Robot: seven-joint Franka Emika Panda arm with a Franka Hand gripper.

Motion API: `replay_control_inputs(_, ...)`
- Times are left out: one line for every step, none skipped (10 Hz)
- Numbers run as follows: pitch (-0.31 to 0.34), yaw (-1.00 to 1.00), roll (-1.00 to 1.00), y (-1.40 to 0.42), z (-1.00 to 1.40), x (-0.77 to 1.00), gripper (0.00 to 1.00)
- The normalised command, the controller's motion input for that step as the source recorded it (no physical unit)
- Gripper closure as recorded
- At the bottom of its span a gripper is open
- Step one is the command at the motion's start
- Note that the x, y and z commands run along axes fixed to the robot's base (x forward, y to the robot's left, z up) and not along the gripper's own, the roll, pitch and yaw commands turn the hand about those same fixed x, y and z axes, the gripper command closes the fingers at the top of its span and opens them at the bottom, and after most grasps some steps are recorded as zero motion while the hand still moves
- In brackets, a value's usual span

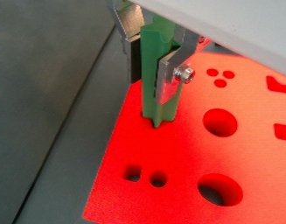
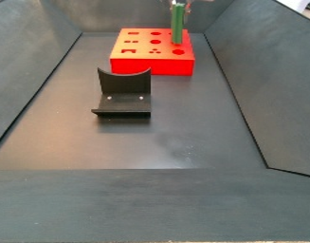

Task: Pick up the star object. Move up. Place the star object on the fixture. Regrasp the star object. Move to above the board. Insert the star object.
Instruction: Insert the star object.

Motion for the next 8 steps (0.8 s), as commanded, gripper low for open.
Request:
replay_control_inputs(0.214, -0.23, -0.17, 0.27, -0.19, 0.17, 1.0)
replay_control_inputs(0.027, 0.0, 0.0, 0.01, 0.0, 0.01, 1.0)
replay_control_inputs(0.004, 0.0, 0.0, 0.0, 0.0, 0.0, 1.0)
replay_control_inputs(0.0, 0.0, 0.0, 0.0, 0.0, -0.05, 1.0)
replay_control_inputs(-0.037, -0.02, 0.05, -0.03, 0.0, -0.09, 1.0)
replay_control_inputs(0.0, 0.0, 0.0, 0.0, 0.0, -0.02, 1.0)
replay_control_inputs(-0.089, 0.0, 0.02, 0.0, 0.0, -0.16, 1.0)
replay_control_inputs(0.0, 0.0, 0.01, 0.0, 0.0, -0.03, 1.0)
